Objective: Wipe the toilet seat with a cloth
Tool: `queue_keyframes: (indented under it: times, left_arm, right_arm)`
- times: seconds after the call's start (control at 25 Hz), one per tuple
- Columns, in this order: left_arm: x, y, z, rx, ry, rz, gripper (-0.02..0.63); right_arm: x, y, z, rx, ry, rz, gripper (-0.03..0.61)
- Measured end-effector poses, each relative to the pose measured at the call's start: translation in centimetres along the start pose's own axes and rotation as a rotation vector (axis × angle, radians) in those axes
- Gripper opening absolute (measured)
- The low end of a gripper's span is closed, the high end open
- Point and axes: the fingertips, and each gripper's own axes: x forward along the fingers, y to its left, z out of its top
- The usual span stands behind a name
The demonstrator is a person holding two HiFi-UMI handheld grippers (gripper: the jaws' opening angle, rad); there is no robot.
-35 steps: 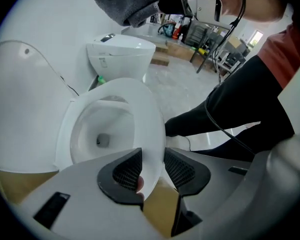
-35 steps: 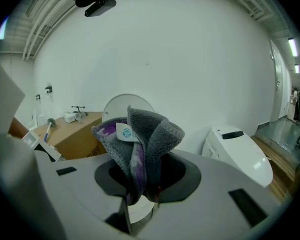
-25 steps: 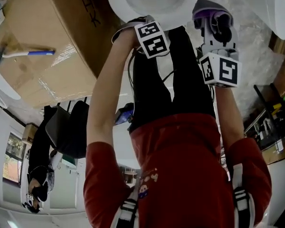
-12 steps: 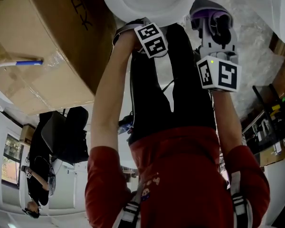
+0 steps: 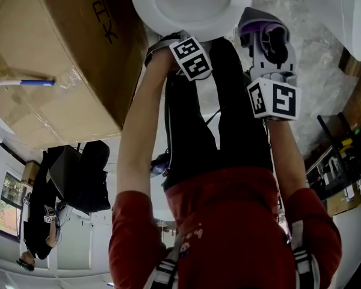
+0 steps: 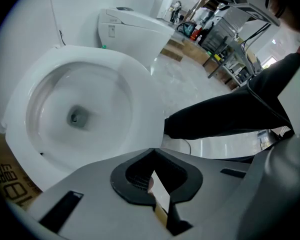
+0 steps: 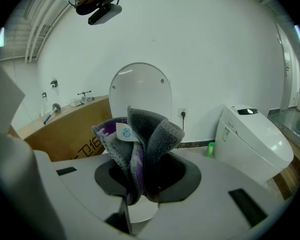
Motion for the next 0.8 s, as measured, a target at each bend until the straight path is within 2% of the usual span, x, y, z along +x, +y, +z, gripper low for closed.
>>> queue_keyframes:
  times: [0.08, 0.16, 0.24, 0.36, 0.44, 0.48, 0.56, 0.6, 0.64, 0.76, 0.8]
  left_arm:
    - [-0.1, 0.0, 0.0, -0.041, -0.038, 0.011, 0.014]
    - [-0.5, 0.1, 0.1, -0.098, -0.117, 0.037, 0.014]
    - [-1.9, 0.6, 0.7, -0.19, -0.251, 0.075, 0.014]
    - [-5.8, 2.6, 2.0, -0.39, -0.49, 0.169, 0.014]
    - [-9.7, 4.5, 2.6, -0.488, -0.663, 0.281, 0.014]
    - [-12.3, 5.5, 2.9, -0.509, -0.761, 0.357, 0.014]
    - [-17.9, 7.3, 3.5, -0.474, -0.921, 0.549, 0.014]
    - [-20.2, 7.8, 3.4, -0.447, -0.957, 0.643, 0.014]
    - [-22.0, 8.0, 3.1, -0.455, -0.978, 0.716, 0.014]
    - [-24.8, 8.3, 1.8, -0.659, -1.109, 0.818, 0.014]
    - [-25.4, 8.4, 1.7, -0.684, -1.141, 0.834, 0.014]
  right_arm:
    - [0.4, 0.1, -0.2, -0.014, 0.01, 0.015, 0.097]
    - [1.1, 0.0, -0.5, -0.034, 0.026, 0.034, 0.097]
    - [2.4, -0.3, -0.6, -0.068, 0.039, 0.051, 0.097]
    - [5.0, -0.8, -0.5, -0.175, 0.039, 0.075, 0.097]
    - [7.2, -1.1, -0.4, -0.266, 0.043, 0.09, 0.097]
    - [8.4, -1.3, -0.3, -0.309, 0.048, 0.095, 0.097]
    - [11.0, -1.7, 0.0, -0.4, 0.067, 0.098, 0.097]
    - [12.4, -1.9, 0.0, -0.456, 0.085, 0.095, 0.097]
    - [13.9, -2.2, -0.1, -0.517, 0.107, 0.09, 0.097]
    - [18.3, -3.5, -0.8, -0.72, 0.183, 0.066, 0.097]
    - [19.8, -3.8, -1.0, -0.791, 0.206, 0.059, 0.097]
